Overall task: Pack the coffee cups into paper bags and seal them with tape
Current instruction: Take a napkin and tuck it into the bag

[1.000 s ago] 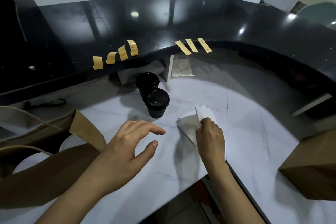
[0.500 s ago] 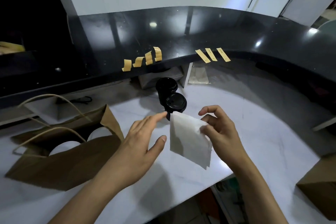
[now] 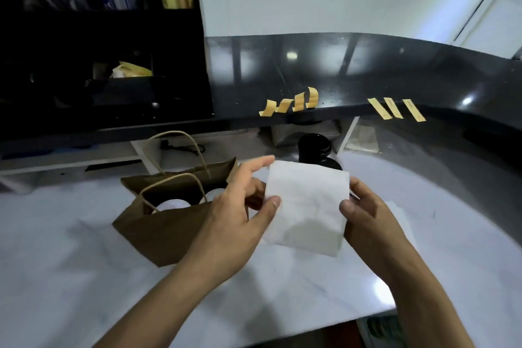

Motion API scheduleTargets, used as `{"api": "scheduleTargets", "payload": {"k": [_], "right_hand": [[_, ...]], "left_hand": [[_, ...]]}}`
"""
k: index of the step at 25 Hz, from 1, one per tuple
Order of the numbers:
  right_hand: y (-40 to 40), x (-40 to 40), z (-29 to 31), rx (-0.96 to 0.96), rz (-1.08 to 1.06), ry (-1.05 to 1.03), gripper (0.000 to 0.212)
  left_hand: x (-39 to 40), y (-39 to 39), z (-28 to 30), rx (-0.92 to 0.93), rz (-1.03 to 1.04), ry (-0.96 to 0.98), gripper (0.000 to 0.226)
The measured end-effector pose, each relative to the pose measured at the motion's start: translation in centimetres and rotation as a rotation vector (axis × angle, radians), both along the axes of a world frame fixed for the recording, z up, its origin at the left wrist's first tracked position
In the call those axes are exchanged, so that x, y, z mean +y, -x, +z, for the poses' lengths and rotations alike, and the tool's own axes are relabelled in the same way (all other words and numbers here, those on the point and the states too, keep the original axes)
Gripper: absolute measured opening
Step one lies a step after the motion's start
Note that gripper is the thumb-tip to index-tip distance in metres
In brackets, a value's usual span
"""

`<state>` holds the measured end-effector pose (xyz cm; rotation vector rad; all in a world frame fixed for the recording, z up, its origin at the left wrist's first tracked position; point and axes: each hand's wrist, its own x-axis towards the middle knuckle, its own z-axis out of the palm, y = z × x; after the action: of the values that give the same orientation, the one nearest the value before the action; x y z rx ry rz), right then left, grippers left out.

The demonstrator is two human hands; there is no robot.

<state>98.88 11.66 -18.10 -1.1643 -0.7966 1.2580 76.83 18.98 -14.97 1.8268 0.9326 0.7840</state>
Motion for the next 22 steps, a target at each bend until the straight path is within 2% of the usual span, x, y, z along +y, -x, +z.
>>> {"api": "scheduleTargets", "payload": {"k": [3, 6, 13, 19, 22], "right_hand": [[1.4, 0.6, 1.0, -0.132, 0.063, -0.009, 0.056], [2.4, 1.8, 1.9, -0.097, -0.057, -0.008, 0.033], [3.0, 5.8, 1.9, -0.223, -0.341, 0.096, 0.010], [5.7, 9.2, 1.4, -0.330, -0.358, 0.100, 0.003], [7.4, 10.1, 1.5, -0.444, -0.297, 0.030, 0.008]], "left_hand": [[-0.2, 1.3, 0.5, -0.027, 0.042, -0.006, 0.053], [-0.5, 2.7, 0.9, -0.009, 0.095, -0.094, 0.051], [-0.5, 6.8, 2.1, -0.004, 0.229, -0.287, 0.028], [1.1, 10.3, 2.3, -0.059, 0.616, -0.407, 0.013], [2.7, 11.9, 1.2, 0.062, 0.711, -0.358, 0.015]]}}
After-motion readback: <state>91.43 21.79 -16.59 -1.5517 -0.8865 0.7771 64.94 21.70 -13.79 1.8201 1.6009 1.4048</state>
